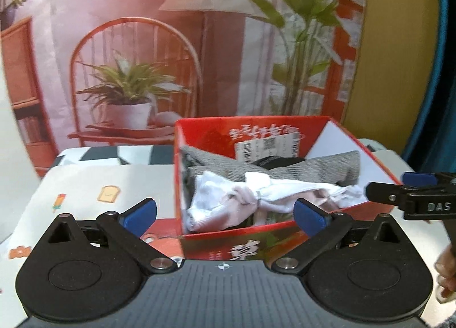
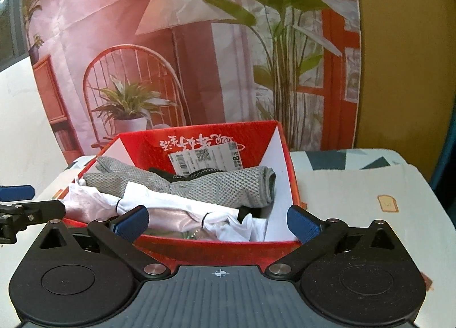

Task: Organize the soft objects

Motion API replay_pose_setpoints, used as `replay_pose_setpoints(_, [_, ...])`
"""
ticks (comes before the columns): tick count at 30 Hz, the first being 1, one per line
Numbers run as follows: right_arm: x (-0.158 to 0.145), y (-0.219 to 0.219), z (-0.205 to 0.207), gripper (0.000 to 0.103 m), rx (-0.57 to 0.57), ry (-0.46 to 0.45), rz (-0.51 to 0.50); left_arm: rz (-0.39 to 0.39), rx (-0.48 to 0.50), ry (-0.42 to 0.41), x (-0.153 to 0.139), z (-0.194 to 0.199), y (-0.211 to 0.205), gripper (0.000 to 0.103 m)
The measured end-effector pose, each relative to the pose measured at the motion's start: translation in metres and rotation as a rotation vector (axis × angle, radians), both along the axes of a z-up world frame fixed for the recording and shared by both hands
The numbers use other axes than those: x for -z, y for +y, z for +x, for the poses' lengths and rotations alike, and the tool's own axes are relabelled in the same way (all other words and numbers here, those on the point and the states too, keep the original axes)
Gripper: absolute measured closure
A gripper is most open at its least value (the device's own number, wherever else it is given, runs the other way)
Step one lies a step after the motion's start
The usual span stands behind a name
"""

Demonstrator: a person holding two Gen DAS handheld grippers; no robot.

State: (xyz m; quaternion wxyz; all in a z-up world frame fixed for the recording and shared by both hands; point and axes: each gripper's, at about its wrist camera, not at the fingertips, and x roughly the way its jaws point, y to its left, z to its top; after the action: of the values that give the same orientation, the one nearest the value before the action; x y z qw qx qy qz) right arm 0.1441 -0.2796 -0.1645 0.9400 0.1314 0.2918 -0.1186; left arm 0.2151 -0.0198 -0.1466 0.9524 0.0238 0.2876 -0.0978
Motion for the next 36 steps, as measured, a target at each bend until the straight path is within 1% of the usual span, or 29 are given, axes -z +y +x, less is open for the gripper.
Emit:
replay_pose_setpoints(3, [0.0,0.003,-0.002,0.0,0.014,0.013,-0.01,0.003,-0.014,0.001,-0.001,-0.003,0.004,0.0])
replay_pose_setpoints(7, [-0.006,0.006,-0.009,0.0,0.031,0.002,-0.016,-0.011,-0.026,-0.007,-0.007,-0.01,0.008,0.0])
replay_pose_setpoints(11, [-0.02,0.011,-0.016,0.0,0.047,0.002,-0.017,-0.027,-0.031,-0.019,-0.022,-0.021,0.012,0.0])
replay_pose_setpoints(14, [-0.034,0.016,-0.024,0.0,0.05,-0.014,-0.023,-0.015,-0.042,-0.041,-0.037,-0.034,0.011,0.0])
replay_pose_setpoints(19, [-0.064,0.022,-0.04,0.0,0.059,-0.044,-0.031,-0.001,-0.054,-0.083,-0.061,-0.057,0.007,0.0])
replay_pose_setpoints(21, [-0.078,0.025,-0.047,0.0,0.061,-0.053,-0.043,-0.008,-0.058,-0.106,-0.072,-0.07,0.006,0.0])
replay_pose_setpoints(23, [-0.093,0.03,-0.055,0.0,0.067,-0.061,-0.066,-0.016,-0.055,-0.126,-0.084,-0.082,0.004,0.0])
replay_pose_setpoints(27, [-0.125,0.044,-0.075,0.0,0.071,-0.084,-0.132,-0.002,-0.063,-0.183,-0.113,-0.109,0.002,0.0])
replay_pose_setpoints(33, [-0.17,0.068,-0.116,0.0,0.072,-0.153,-0.176,0.0,-0.076,-0.266,-0.155,-0.153,0.004,0.0])
replay_pose_setpoints(36, [-0.187,0.079,-0.137,0.0,0.08,-0.181,-0.192,-0.013,-0.083,-0.295,-0.168,-0.176,0.007,0.0])
